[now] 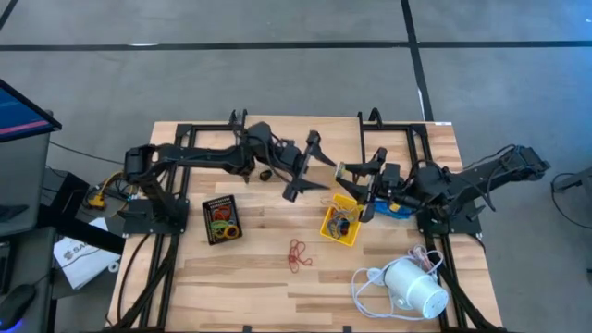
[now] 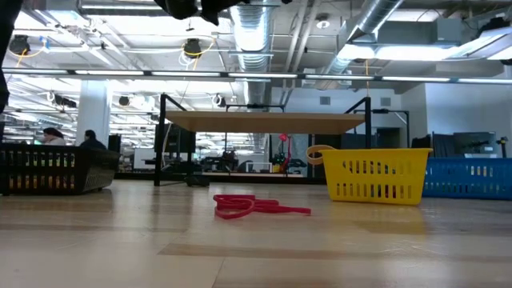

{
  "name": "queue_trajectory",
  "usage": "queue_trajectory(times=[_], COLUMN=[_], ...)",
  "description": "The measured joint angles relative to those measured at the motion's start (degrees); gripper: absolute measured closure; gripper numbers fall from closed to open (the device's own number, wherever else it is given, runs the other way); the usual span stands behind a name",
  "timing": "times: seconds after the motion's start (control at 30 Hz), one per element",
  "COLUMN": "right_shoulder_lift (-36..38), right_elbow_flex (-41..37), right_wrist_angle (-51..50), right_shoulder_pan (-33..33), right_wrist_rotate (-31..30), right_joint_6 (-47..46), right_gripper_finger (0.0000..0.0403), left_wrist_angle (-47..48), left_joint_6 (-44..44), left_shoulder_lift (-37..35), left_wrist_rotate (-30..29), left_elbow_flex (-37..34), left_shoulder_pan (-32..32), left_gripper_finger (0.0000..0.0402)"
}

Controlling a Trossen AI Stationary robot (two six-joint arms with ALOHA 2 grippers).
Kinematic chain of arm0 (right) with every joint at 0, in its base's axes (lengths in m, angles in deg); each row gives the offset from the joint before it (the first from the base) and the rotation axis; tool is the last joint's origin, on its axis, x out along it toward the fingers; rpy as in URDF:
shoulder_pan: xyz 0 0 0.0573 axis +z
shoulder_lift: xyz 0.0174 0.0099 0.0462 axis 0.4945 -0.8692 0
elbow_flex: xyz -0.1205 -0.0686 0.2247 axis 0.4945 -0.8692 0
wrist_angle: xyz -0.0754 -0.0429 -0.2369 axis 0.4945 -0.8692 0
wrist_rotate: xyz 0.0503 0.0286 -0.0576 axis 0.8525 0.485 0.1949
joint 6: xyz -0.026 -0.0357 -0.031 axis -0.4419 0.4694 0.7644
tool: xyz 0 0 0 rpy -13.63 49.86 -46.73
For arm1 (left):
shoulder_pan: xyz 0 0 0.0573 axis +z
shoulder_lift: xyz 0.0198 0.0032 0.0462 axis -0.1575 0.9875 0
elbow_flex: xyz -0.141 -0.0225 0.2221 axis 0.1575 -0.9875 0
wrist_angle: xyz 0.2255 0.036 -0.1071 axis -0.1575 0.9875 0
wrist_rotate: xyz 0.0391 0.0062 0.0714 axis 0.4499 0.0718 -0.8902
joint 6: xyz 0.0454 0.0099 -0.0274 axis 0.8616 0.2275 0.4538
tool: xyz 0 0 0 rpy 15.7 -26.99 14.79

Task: Pick & Place Office Desk Supplies
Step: Put the yellow crayon box into the blue bin

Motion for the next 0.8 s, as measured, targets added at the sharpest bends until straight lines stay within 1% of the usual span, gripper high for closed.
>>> queue_trajectory(times=[0.1,0.2,0.33,0.43,0.5,0.67,0.8], right_shoulder_lift=[0.1,0.4,0.3,0.3,0.6,2.8,5.0], right_elbow_flex=[0.0,0.0,0.0,0.0,0.0,0.0,0.0], right_wrist_angle=[0.0,0.2,-0.8,-1.4,-3.4,-12.5,-19.6], right_shoulder_pan=[0.6,0.6,0.9,1.0,1.1,1.3,1.2], right_wrist_rotate=[-1.4,-1.4,-1.6,-1.5,-1.9,-7.4,-11.5], right_joint_6=[0.9,1.1,1.0,0.8,0.1,-4.3,-8.1], right_gripper_finger=[0.0239,0.0254,0.0279,0.029,0.0292,0.0293,0.0293], left_wrist_angle=[1.6,2.4,2.0,2.4,3.9,4.7,4.5], left_joint_6=[0.0,1.2,1.4,1.2,1.3,1.5,2.8], left_shoulder_lift=[-2.5,-4.6,-9.1,-13.1,-16.8,-26.8,-32.9], left_wrist_rotate=[-0.1,-0.1,-0.2,-1.2,-1.8,-4.5,-7.6], left_elbow_flex=[0.0,-1.5,-5.2,-8.9,-11.9,-19.9,-25.0], left_shoulder_pan=[1.5,2.1,4.2,5.9,7.1,10.3,11.2], left_gripper_finger=[0.0156,0.0165,0.0167,0.0165,0.0165,0.0166,0.0167])
